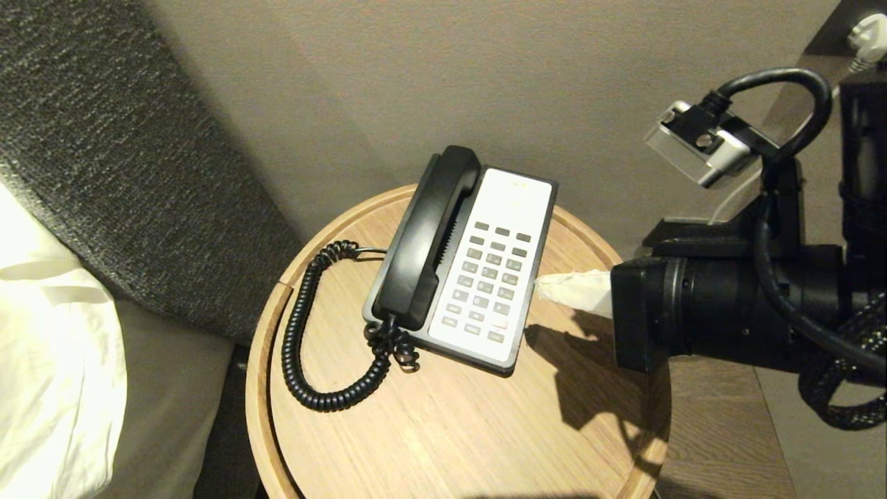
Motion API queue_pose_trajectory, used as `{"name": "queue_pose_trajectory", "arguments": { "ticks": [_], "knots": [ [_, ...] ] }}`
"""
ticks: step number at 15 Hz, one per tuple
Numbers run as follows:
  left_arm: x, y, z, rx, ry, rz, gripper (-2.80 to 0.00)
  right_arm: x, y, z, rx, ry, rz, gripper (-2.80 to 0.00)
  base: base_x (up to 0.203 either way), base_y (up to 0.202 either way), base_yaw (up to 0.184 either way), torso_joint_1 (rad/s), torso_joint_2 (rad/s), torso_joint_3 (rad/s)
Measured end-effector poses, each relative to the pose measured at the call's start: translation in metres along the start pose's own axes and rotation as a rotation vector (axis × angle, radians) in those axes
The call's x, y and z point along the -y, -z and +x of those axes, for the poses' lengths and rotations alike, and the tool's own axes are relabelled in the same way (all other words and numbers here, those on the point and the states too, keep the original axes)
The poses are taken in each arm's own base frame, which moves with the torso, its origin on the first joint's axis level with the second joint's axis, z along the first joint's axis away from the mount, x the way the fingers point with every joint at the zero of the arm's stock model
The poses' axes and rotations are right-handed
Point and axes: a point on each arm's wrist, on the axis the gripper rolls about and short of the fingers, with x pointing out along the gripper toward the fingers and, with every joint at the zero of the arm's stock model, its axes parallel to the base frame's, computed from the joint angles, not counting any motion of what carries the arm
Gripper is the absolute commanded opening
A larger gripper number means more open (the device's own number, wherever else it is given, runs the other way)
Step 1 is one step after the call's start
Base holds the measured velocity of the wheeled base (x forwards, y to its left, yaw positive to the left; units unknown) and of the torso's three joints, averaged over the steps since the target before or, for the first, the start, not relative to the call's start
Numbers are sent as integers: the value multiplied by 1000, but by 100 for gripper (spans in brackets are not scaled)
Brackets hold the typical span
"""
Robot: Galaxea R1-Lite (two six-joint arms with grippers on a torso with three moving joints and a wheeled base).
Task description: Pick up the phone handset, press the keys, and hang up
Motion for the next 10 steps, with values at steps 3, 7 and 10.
{"name": "queue_pose_trajectory", "arguments": {
  "ticks": [3,7,10],
  "knots": [
    [2,17,5,76,119,81,-280,1,-1,-5,10,-4,2,-280,0,0,0,0,0,0],
    [3,32,5,-27,189,99,-280,1,-1,-9,20,-7,3,-280,0,0,0,0,0,0],
    [3,31,6,27,205,139,-280,2,1,-12,20,-4,4,-280,0,0,0,0,0,0]
  ]
}}
